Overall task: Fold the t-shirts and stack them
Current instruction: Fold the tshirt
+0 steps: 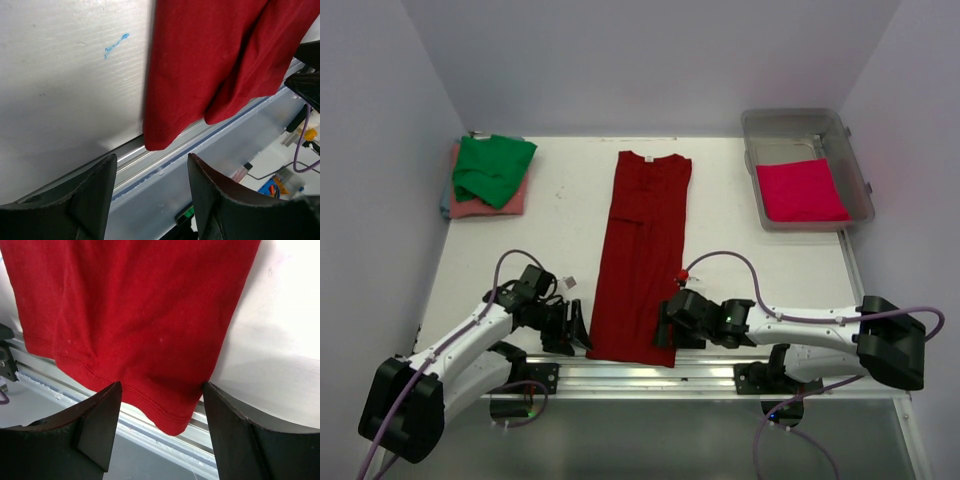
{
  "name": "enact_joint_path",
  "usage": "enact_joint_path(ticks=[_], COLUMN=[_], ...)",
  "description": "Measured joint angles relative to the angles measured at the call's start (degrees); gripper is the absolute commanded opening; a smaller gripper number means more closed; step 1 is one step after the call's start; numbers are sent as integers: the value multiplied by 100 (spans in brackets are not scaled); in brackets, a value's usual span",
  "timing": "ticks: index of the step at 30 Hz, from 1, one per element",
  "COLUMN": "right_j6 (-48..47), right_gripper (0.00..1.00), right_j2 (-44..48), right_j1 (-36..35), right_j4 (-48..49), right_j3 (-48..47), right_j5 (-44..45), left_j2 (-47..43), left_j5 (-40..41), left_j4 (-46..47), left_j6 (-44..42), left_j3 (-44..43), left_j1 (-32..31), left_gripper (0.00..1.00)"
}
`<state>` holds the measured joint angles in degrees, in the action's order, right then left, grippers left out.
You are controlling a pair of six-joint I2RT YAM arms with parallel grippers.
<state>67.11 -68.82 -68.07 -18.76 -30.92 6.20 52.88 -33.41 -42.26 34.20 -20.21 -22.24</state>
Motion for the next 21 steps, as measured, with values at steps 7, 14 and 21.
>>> enact_joint_path(ticks=[7,14,21], right_j6=[400,761,942], right_gripper=[60,54,47], right_j2=[142,404,238], right_j1=[-125,-385,-444], right_j4=[70,-140,-136], right_j3=[302,328,334], right_j5=[-83,-79,-74], left_j2=[391,581,651], left_j5=[-275,-398,-409], left_j4=[385,610,918], left_j6=[-83,-74,133], left_j3=[181,181,243], left_j1=[-52,-177,-389], left_gripper=[60,57,50])
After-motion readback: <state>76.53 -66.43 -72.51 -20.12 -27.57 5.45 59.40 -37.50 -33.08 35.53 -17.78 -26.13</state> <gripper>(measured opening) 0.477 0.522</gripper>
